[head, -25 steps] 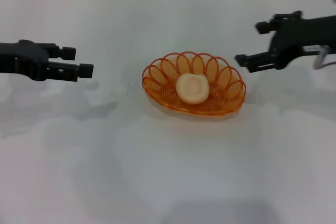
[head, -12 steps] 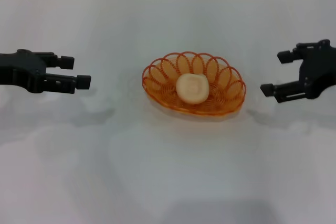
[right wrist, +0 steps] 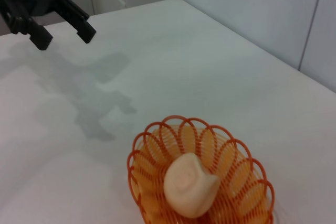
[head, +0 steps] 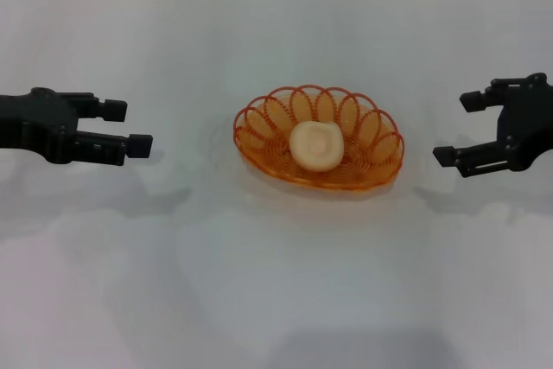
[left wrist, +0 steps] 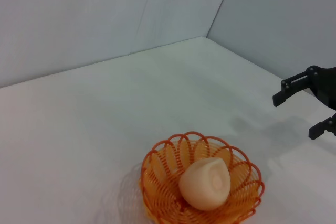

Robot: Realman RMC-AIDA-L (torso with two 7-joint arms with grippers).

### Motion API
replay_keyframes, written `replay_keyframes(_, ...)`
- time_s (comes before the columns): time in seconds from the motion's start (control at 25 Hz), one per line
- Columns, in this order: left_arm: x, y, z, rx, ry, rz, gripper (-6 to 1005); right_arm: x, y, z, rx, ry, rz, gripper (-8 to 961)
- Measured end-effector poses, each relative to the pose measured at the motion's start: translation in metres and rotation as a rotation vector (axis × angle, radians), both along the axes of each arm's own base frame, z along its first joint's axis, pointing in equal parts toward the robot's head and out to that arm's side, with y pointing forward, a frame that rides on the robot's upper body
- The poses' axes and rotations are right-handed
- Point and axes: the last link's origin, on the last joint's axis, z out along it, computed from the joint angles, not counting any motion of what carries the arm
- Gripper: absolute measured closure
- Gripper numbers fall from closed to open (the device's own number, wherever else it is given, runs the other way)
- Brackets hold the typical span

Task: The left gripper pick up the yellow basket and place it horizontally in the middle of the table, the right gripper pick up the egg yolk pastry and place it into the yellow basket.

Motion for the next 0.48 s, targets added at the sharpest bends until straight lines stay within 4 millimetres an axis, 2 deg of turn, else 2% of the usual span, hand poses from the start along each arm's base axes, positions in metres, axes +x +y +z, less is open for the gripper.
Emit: replay_keyframes(0.48, 0.0101, 0.0002, -0.0066, -0.023, -0.016, -0.063, 122, -0.0062, 0.006, -0.008, -0.026, 0.016, 0.041, 96)
